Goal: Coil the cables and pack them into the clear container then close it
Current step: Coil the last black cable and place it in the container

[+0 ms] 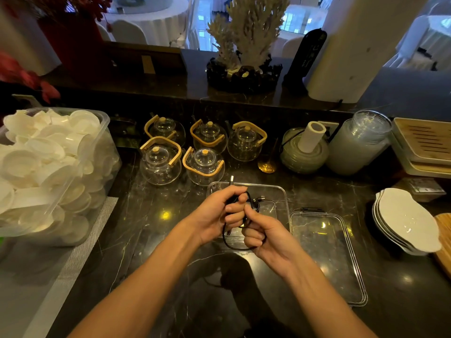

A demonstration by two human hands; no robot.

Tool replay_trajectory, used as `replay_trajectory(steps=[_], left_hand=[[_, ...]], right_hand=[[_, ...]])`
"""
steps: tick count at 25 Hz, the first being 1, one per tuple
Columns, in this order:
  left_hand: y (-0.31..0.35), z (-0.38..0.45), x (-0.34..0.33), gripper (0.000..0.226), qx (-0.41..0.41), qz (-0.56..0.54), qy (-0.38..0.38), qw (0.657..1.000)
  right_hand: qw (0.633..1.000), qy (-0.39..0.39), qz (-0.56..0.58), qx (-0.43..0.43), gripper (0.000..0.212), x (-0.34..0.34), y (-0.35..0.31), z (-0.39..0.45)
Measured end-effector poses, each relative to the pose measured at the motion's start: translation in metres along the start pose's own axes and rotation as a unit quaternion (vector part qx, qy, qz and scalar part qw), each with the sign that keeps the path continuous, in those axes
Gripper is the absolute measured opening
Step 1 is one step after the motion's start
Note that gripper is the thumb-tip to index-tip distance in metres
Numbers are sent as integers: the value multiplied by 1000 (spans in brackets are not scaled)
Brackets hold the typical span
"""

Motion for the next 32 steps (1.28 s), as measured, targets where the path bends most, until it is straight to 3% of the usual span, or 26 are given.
replay_trajectory(steps=[2, 10, 17, 20, 23, 28, 32], left_hand=[[0, -1, 4, 32, 4, 24, 24, 999], [5, -3, 0, 32, 8, -24, 19, 1000], [15, -3, 14, 35, -46, -19, 109, 993], [10, -4, 11, 30, -68, -87, 68, 992], [10, -3, 11, 30, -103, -115, 62, 986], [13, -3, 15, 41, -142, -12, 161, 977], [13, -5, 15, 44, -146, 42, 203, 967]], right_hand=[[1000, 10, 16, -18, 10, 3, 6, 1], [994, -46, 95, -6, 26, -12, -9, 1], [993, -43, 107, -6, 24, -18, -11, 1], [995, -14, 96, -20, 27, -12, -16, 7], [999, -20, 30, -17, 28, -11, -19, 9], [973, -54, -207, 88, 41, -12, -40, 10], [959, -50, -257, 112, 38, -7, -35, 10]])
Point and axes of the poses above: each hand's wrist, its own z-axis towards the middle knuckle, its own x-axis out of the back of the hand, y = z × x, the point moved 9 cm from there along z, towards the middle knuckle, and after that the axes turned 14 degrees about x, right-handed, at the moved point
